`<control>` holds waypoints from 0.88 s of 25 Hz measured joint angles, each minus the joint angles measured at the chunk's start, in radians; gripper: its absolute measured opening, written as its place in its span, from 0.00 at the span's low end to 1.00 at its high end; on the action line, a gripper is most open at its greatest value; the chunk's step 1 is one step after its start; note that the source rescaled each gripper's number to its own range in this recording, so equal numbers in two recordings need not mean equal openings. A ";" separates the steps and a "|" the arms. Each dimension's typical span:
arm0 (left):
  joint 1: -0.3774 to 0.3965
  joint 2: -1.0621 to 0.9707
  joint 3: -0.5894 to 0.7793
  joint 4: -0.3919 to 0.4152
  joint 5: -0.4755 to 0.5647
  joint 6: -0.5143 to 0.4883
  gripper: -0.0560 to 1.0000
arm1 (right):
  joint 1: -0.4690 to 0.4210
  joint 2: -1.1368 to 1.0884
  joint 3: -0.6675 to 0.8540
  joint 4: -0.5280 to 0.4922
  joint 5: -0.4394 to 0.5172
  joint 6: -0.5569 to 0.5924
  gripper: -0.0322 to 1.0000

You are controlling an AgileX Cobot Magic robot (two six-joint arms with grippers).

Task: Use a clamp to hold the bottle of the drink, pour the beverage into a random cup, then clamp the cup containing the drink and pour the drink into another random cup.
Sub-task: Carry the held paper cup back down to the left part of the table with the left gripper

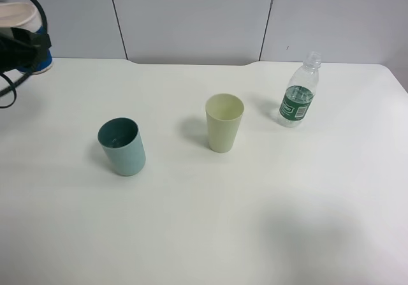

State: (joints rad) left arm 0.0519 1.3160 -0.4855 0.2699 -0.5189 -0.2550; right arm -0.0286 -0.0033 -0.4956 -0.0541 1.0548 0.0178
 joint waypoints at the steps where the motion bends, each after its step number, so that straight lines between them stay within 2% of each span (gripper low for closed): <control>1: 0.035 0.000 0.000 0.019 0.000 -0.064 0.06 | 0.000 0.000 0.000 0.000 0.000 0.000 1.00; 3: 0.094 0.000 0.007 0.055 -0.006 -0.153 0.06 | 0.000 0.000 0.000 0.000 0.000 0.000 1.00; 6: 0.171 0.000 0.051 0.078 -0.059 -0.191 0.06 | 0.000 0.000 0.000 0.000 0.000 0.000 1.00; 10: 0.249 0.045 0.112 0.092 -0.226 -0.194 0.06 | 0.000 0.000 0.000 0.000 0.000 0.000 1.00; 16: 0.305 0.213 0.143 0.182 -0.464 -0.104 0.06 | 0.000 0.000 0.000 0.000 0.000 0.000 1.00; 22: 0.305 0.374 0.142 0.200 -0.616 0.020 0.06 | 0.000 0.000 0.000 0.000 0.000 0.000 1.00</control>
State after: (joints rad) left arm 0.3569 1.6903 -0.3437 0.4697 -1.1347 -0.2353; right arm -0.0286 -0.0033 -0.4956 -0.0541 1.0548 0.0178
